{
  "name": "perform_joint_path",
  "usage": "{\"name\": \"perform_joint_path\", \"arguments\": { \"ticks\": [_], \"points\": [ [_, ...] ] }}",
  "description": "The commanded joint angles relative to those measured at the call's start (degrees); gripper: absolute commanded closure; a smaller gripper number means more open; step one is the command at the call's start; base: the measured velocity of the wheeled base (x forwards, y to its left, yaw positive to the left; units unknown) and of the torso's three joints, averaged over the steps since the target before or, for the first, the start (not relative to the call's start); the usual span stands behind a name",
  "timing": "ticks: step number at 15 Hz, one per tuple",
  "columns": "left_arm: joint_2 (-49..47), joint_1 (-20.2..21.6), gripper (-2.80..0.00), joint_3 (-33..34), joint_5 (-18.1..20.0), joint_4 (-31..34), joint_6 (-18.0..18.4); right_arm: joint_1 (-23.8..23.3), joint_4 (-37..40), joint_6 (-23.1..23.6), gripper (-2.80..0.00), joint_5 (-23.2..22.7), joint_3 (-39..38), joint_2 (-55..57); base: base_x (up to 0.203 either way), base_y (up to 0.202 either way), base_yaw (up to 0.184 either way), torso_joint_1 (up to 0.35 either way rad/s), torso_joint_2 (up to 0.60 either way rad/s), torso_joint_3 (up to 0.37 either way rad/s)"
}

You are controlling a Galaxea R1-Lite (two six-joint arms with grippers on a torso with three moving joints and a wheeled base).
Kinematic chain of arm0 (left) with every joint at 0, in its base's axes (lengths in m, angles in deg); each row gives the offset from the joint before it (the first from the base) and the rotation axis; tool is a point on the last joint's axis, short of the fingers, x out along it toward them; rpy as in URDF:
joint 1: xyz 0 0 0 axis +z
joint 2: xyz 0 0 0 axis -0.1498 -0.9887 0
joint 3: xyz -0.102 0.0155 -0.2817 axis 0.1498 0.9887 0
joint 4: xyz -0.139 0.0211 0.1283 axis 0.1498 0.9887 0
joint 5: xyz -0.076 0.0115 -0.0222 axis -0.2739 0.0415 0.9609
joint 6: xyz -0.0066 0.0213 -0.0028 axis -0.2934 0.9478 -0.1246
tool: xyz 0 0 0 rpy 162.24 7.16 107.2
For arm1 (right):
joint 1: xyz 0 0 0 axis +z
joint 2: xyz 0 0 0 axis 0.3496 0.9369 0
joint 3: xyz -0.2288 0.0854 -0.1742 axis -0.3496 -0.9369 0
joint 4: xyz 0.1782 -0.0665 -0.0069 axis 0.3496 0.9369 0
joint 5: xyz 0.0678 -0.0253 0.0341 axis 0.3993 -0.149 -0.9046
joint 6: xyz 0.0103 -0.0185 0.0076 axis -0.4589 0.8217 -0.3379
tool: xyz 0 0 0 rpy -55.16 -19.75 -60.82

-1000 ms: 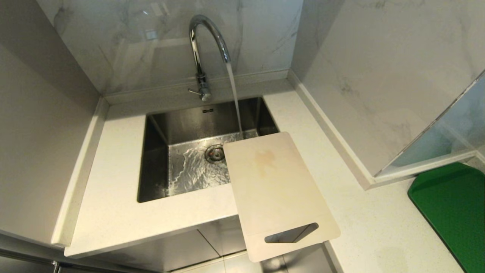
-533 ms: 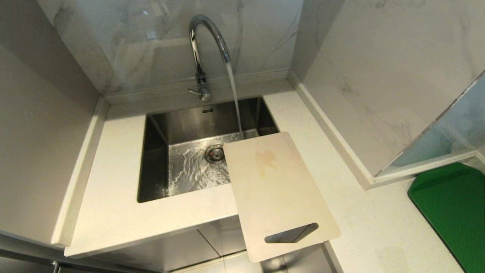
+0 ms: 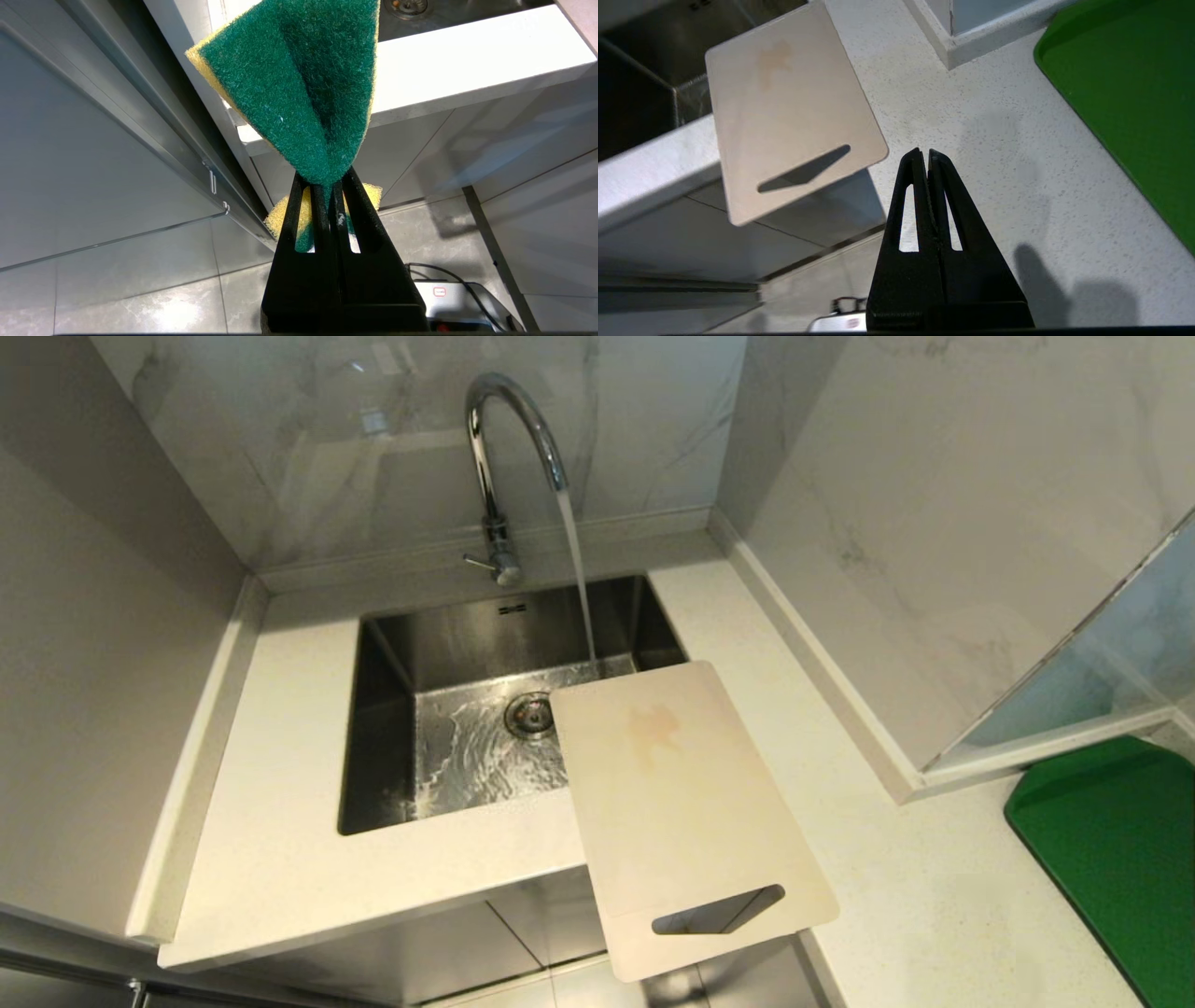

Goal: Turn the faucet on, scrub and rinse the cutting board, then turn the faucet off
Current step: Pick up the cutting board

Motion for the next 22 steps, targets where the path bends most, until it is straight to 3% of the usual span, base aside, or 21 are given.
{"name": "perform_joint_path", "arguments": {
  "ticks": [1,3,6,8,10,13,22],
  "points": [
    [0.10,0.02,0.00,0.01,-0.01,0.05,0.00,-0.05,3.52,-9.62,0.00,0.63,8.31,17.64,0.000,0.000,0.000,0.000,0.00,0.000],
    [0.10,0.02,0.00,0.01,-0.01,0.05,0.00,-0.02,9.83,-21.17,0.00,-0.51,14.85,30.14,0.000,0.000,0.000,0.000,0.00,0.000],
    [0.10,0.02,0.00,0.01,-0.01,0.05,0.00,1.25,22.57,-40.41,0.00,-6.69,28.61,48.03,0.000,0.000,0.000,0.000,0.00,0.000],
    [0.10,0.02,0.00,0.01,-0.01,0.05,0.00,7.05,27.93,-53.84,0.00,-9.74,34.47,56.36,0.000,0.000,0.000,0.000,0.00,0.000],
    [0.10,0.02,0.00,0.01,-0.01,0.05,0.00,13.44,29.55,-63.28,0.00,-11.22,37.78,63.19,0.000,0.000,0.000,0.000,0.00,0.000],
    [0.10,0.02,0.00,0.01,-0.01,0.05,0.00,17.53,27.38,-68.96,0.00,-12.12,39.05,69.93,0.000,0.000,0.000,0.000,0.00,0.000],
    [0.10,0.09,0.00,0.01,-0.01,0.05,0.00,20.65,21.43,-70.87,0.00,-12.01,39.23,80.63,0.000,0.000,0.000,0.000,0.00,0.000]
  ]
}}
